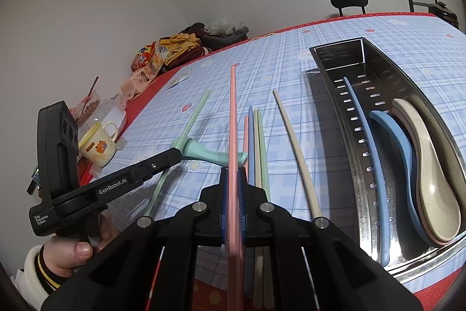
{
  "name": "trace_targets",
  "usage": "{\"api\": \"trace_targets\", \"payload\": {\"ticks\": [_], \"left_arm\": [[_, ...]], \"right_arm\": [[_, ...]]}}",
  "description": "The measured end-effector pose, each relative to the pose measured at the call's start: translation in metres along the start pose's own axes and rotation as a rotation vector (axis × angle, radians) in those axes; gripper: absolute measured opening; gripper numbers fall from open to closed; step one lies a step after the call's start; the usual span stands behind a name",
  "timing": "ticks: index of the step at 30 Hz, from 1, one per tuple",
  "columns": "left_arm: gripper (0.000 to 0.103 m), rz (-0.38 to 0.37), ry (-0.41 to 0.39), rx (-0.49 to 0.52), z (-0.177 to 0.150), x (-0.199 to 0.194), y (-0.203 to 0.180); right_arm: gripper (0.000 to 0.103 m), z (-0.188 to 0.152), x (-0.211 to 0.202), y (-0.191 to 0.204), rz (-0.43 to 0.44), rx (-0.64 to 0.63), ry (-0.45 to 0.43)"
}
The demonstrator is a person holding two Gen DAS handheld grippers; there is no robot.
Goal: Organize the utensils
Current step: 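Close left tool on a green chopstick while right tool holds the pink chopstick, then carry the pink chopstick with right tool while left tool carries green chopstick into basket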
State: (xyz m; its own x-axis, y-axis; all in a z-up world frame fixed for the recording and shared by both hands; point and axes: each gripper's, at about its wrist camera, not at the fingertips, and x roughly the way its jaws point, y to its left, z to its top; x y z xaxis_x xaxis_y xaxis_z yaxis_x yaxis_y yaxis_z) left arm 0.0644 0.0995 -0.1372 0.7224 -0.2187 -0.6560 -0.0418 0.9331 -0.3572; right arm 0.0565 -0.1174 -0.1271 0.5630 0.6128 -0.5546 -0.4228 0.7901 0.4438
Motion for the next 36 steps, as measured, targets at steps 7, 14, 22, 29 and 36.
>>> {"api": "trace_targets", "payload": {"ticks": [7,14,22,29,36], "left_arm": [[0.01,-0.003,0.002,-0.025,0.006,-0.007,0.0],[0.01,-0.09,-0.057,-0.019,0.023,-0.024,-0.046],[0.01,-0.288,0.02,-0.134,0.031,0.015,-0.112],[0.01,-0.367,0.039,-0.313,0.025,0.05,-0.141],[0.01,-0.335,0.023,-0.393,0.016,0.07,-0.14]], "right_arm": [[0.007,0.01,-0.018,-0.016,0.056,0.081,-0.032],[0.007,0.031,-0.049,-0.055,0.0,0.094,-0.094],[0.007,0.046,-0.056,-0.102,-0.069,0.114,-0.092],[0.007,0.048,-0.058,-0.12,-0.059,0.12,-0.102],[0.007,0.05,-0.061,-0.128,-0.028,0.136,-0.115]]}}
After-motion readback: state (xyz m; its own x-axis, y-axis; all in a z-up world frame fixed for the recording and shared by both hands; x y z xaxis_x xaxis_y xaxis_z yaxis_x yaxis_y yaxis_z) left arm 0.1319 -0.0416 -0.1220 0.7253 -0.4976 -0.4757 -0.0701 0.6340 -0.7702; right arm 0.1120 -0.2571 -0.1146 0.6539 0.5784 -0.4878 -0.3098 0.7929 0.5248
